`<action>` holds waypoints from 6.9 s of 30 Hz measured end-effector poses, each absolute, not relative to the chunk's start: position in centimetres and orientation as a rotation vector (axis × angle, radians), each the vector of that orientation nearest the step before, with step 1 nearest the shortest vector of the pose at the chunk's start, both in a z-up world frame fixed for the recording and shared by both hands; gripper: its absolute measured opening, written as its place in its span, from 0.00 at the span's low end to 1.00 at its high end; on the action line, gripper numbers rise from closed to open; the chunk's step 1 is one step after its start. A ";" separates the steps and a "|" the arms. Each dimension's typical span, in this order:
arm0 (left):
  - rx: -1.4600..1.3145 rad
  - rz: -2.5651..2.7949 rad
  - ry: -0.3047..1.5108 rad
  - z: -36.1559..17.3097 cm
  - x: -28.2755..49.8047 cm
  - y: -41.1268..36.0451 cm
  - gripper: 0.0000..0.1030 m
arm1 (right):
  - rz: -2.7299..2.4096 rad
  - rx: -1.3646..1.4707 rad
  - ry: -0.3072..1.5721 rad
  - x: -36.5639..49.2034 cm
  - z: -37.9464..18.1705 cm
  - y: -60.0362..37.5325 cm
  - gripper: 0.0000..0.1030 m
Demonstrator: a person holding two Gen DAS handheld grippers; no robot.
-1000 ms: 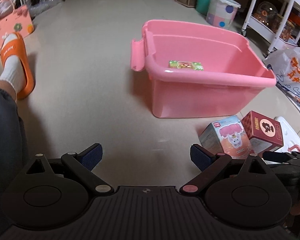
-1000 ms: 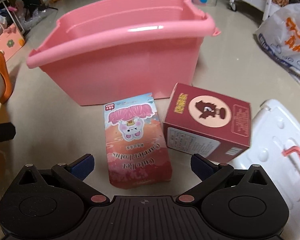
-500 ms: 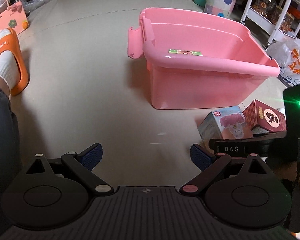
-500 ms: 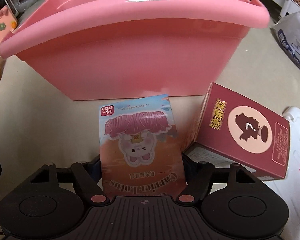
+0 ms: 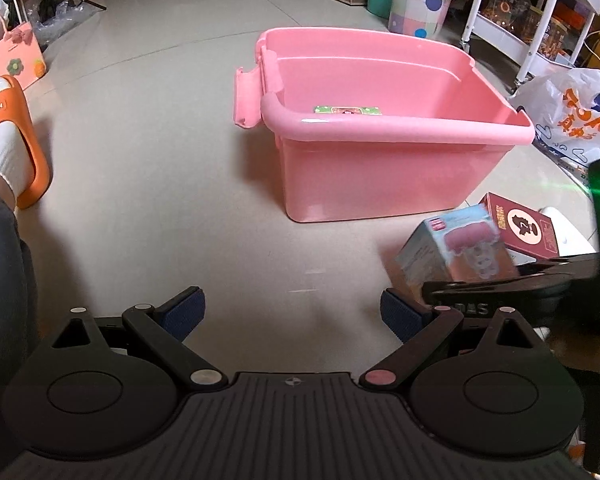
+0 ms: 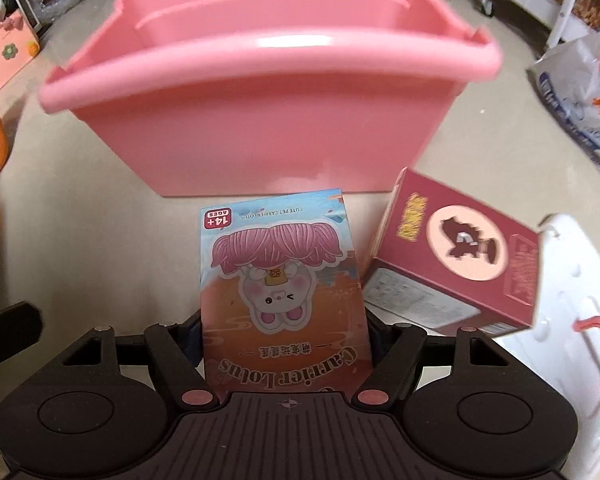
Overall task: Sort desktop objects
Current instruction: 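Lift the pink box and carry it over the pink bin with the right tool, then lower the pink box beside the green box and open the right tool, then withdraw the right tool from the pink bin, then move the left tool to the maroon box and close on it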
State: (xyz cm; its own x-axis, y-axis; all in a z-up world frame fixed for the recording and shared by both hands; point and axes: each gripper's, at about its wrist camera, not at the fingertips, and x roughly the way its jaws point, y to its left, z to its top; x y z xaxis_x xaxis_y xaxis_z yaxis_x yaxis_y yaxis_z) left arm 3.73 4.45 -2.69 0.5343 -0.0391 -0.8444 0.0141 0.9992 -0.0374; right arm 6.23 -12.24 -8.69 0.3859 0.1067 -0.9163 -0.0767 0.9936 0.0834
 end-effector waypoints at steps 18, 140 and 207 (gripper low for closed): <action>0.031 -0.032 0.891 0.9 1.4 3.6 0.94 | 0.073 0.106 0.952 3.5 4.7 -15.0 0.66; -0.158 -0.063 0.957 4.7 1.7 -1.8 0.95 | 0.041 0.148 1.212 0.9 6.7 -22.1 0.77; 0.820 -0.918 0.928 -8.2 10.4 -21.4 0.84 | -0.079 0.609 1.355 0.4 -4.4 -29.2 0.79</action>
State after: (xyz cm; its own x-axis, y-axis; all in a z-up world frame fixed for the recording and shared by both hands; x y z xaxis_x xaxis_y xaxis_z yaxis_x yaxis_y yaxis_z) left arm 10.43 -21.42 -8.23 0.3041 -0.2845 -0.9092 0.9059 0.3816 0.1836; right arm 0.37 -29.22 -4.37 0.2364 0.2890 -0.9277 0.3947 0.8439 0.3635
